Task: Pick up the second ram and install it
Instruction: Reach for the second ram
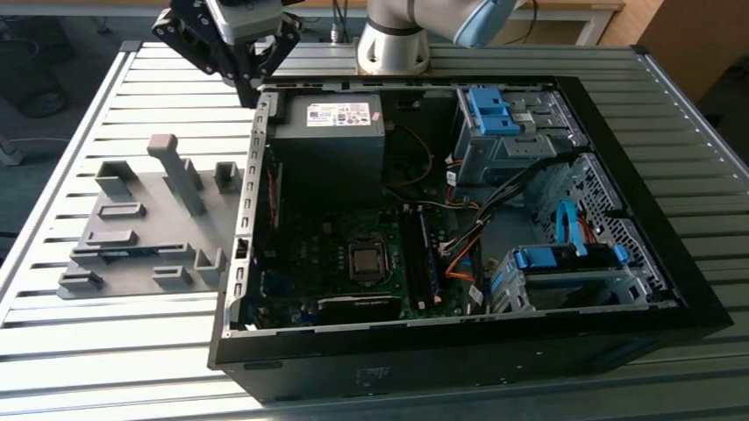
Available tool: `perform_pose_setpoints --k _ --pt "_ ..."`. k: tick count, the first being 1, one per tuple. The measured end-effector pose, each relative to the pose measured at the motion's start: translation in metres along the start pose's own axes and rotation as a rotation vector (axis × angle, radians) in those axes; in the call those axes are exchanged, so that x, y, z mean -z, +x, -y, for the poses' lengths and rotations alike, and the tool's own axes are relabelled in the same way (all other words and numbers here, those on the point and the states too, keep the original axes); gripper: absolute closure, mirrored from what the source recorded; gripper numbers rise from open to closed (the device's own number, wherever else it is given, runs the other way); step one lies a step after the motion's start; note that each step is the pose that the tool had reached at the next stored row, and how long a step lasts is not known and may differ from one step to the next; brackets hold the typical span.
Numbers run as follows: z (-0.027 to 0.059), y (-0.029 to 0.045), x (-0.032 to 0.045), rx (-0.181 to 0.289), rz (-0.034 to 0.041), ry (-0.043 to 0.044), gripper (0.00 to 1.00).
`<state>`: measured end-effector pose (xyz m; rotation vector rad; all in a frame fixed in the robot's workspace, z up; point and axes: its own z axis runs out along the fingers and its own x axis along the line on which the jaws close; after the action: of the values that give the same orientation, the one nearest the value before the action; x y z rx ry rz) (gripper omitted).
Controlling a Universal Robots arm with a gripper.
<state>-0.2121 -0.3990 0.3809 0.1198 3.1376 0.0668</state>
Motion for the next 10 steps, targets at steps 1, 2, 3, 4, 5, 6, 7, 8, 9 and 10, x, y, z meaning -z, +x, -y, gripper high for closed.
perform_pose_setpoints --k 1,2,3,4,5,6,7,8,9,10 --pt "0.0 0.0006 0.0 0.0 0.0 0.0001 0.89" --pt "0.0001 0.0011 -0.0001 0.0 -0.0001 0.0001 0.89" --pt "0.0001 0.0014 -0.0002 0.0 -0.0001 0.0 0.89" --pt "0.0001 0.0018 -0.0002 0.0 -0.0002 0.0001 0.89" --pt "0.0002 0.0022 -0.0002 0.0 -0.0003 0.0002 0.89" --pt "0.0002 0.0026 -0.0003 0.0 -0.0004 0.0001 0.89" --pt "0.0002 0.0029 -0.0003 0.0 -0.0005 0.0001 0.89" --pt "0.0002 0.0033 -0.0004 0.0 -0.0005 0.0001 0.89" --pt "0.0003 0.0037 -0.0004 0.0 -0.0006 0.0001 0.89" --pt "0.0003 0.0042 -0.0005 0.0 -0.0007 0.0001 0.89"
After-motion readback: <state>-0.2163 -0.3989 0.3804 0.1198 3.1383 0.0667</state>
